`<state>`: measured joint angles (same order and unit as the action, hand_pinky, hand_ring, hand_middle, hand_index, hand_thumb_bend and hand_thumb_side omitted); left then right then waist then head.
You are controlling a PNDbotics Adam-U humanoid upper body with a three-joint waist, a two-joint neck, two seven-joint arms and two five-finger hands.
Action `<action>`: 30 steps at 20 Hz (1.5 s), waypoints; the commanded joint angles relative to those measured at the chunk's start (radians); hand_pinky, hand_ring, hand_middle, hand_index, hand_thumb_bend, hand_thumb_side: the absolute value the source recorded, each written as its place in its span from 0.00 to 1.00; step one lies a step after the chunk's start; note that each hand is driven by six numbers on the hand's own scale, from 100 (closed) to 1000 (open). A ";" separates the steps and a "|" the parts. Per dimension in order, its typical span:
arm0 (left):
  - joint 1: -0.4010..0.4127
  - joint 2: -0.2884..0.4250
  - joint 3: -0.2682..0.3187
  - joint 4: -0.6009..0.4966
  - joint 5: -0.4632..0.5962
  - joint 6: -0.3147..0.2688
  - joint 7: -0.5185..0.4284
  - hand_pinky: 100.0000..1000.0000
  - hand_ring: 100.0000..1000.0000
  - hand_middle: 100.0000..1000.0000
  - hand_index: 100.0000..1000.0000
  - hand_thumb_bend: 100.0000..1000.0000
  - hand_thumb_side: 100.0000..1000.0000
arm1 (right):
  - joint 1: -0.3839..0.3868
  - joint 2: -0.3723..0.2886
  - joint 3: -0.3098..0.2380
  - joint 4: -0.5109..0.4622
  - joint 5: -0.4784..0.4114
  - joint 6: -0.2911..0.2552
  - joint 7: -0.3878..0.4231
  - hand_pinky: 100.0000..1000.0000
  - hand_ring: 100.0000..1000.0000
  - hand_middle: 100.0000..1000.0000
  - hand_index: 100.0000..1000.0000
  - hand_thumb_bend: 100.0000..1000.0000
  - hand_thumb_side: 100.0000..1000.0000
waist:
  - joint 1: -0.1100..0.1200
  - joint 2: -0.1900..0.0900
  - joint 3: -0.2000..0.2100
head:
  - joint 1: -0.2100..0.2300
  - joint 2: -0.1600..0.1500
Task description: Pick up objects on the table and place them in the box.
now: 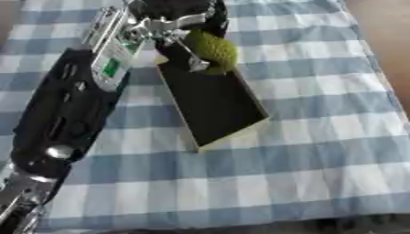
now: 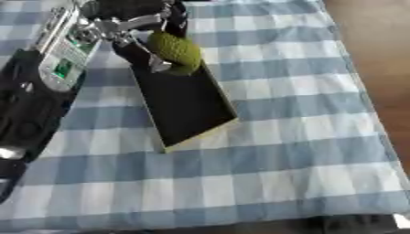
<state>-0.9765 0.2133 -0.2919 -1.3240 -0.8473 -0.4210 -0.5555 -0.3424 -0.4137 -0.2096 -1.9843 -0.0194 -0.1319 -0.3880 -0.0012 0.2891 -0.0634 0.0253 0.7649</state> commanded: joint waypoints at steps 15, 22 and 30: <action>0.017 0.014 0.019 0.061 -0.032 -0.042 -0.105 0.85 0.87 0.83 0.96 0.51 0.14 | -0.003 -0.015 -0.013 -0.016 0.000 0.001 -0.007 0.76 0.61 0.56 0.63 0.00 0.55 | -0.001 -0.023 0.004 | -0.007 0.005; 0.031 0.041 0.077 -0.040 0.033 0.018 0.015 0.83 0.86 0.82 0.93 0.35 0.18 | -0.003 -0.016 -0.015 -0.016 0.001 0.000 -0.009 0.76 0.61 0.56 0.63 0.00 0.55 | -0.003 -0.025 0.008 | -0.015 0.005; 0.121 0.157 0.260 -0.286 0.414 0.221 0.447 0.73 0.79 0.76 0.83 0.18 0.27 | -0.003 -0.024 -0.022 -0.016 0.006 -0.009 -0.019 0.76 0.61 0.56 0.63 0.00 0.54 | -0.007 -0.027 0.024 | -0.056 0.004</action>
<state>-0.8439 0.3274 -0.0708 -1.5585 -0.4931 -0.2264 -0.1752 -0.3375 -0.4137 -0.2202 -1.9843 -0.0189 -0.1402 -0.4010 -0.0041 0.2848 -0.0384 -0.0226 0.7649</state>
